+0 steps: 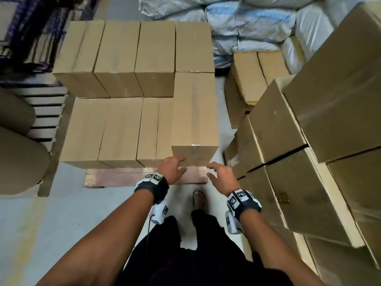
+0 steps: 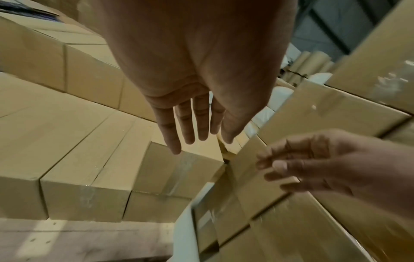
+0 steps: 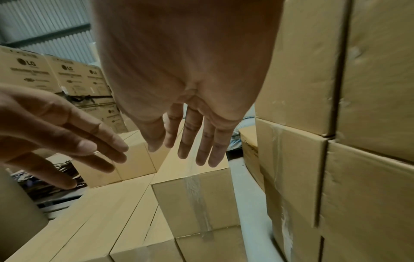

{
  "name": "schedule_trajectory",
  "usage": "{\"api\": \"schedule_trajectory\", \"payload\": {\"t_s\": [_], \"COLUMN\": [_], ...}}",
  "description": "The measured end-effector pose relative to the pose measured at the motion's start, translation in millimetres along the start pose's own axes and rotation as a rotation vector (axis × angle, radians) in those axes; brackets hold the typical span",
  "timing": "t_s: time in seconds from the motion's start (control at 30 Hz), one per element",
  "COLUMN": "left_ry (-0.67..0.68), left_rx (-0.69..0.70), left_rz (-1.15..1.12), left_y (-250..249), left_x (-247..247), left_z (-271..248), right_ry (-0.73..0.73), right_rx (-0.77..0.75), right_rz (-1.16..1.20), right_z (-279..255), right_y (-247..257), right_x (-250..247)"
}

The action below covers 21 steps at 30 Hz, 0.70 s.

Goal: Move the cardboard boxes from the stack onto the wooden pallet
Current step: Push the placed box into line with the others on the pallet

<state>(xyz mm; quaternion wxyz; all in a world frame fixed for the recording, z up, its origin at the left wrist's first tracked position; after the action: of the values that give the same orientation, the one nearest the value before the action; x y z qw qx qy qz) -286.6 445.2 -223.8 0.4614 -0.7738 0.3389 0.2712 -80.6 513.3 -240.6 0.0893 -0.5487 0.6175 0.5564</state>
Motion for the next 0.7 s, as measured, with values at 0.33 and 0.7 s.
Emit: {"api": "schedule_trajectory", "payload": {"t_s": [0.33, 0.7], "left_ry": [0.248, 0.522], "left_rx": [0.406, 0.531], "left_rz": [0.186, 0.198], "left_y": [-60, -89], "left_x": [83, 203], "left_z": [-134, -228], "right_ry": [-0.146, -0.365], "right_rx": [0.329, 0.706], "right_rz": [0.144, 0.349], "right_z": [-191, -424], "right_y": [-28, -89], "right_x": [37, 115]}}
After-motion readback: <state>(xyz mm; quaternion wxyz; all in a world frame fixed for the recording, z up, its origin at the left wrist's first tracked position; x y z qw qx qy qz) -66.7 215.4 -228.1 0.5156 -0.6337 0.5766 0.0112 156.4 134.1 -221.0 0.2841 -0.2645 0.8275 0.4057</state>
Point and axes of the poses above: each hand's wrist, its own z-axis towards the middle knuckle, its own x-axis out of the palm, y = z × x, the point moved 8 cm from there along z, towards the middle knuckle, and after that the axes turned 3 degrees about x, right-handed, at the moved point
